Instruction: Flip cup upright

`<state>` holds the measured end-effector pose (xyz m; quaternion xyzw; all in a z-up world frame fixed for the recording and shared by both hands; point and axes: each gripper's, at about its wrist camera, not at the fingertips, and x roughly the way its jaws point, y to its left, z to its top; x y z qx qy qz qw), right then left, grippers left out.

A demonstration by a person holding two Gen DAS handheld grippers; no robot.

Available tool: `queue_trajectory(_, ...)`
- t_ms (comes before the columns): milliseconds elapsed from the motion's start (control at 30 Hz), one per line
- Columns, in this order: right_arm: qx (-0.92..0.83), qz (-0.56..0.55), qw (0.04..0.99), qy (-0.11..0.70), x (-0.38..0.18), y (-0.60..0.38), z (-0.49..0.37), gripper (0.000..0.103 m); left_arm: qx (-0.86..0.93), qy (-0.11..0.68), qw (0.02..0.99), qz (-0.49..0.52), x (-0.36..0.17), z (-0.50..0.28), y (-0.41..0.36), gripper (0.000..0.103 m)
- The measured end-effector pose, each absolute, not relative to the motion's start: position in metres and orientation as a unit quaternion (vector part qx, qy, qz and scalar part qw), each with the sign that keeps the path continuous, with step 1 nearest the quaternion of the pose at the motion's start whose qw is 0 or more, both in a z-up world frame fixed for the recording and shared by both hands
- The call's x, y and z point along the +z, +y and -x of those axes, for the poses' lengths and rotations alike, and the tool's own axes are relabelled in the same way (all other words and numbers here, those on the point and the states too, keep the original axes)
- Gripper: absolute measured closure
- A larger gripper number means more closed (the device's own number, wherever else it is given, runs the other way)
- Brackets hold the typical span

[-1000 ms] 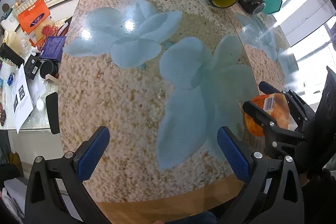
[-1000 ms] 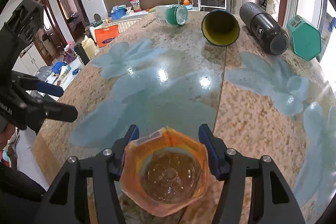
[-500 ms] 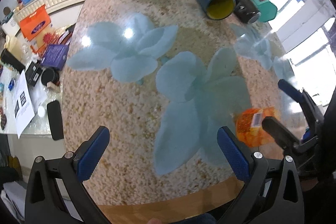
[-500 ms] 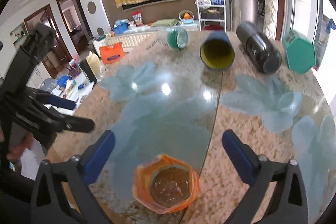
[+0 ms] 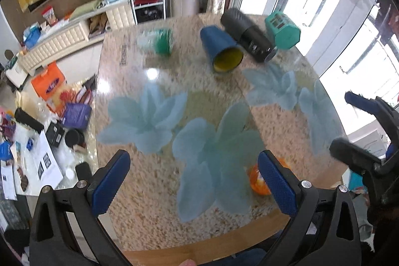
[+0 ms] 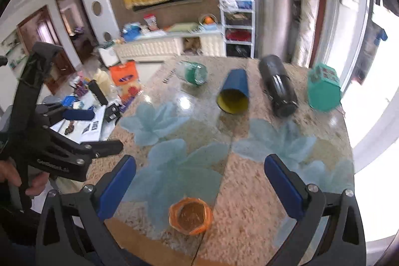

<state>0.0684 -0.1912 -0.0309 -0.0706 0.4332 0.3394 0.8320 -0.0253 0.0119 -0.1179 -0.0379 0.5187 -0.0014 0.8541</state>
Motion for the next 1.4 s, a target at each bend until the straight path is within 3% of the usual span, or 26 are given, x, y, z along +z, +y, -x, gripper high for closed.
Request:
queue_trajectory(533,0.288,0.033,0.825,0.486,0.001,-0.202,-0.063,0.0,-0.015,0.497,0.867,0.024,-0.064,0.036,-0.013,0.0)
queue_trajectory(1400,0.285,0.022,0.829,0.48,0.001,-0.201,-0.056,0.0,-0.011,0.493,0.869,0.03,-0.06,0.048,-0.012,0.0)
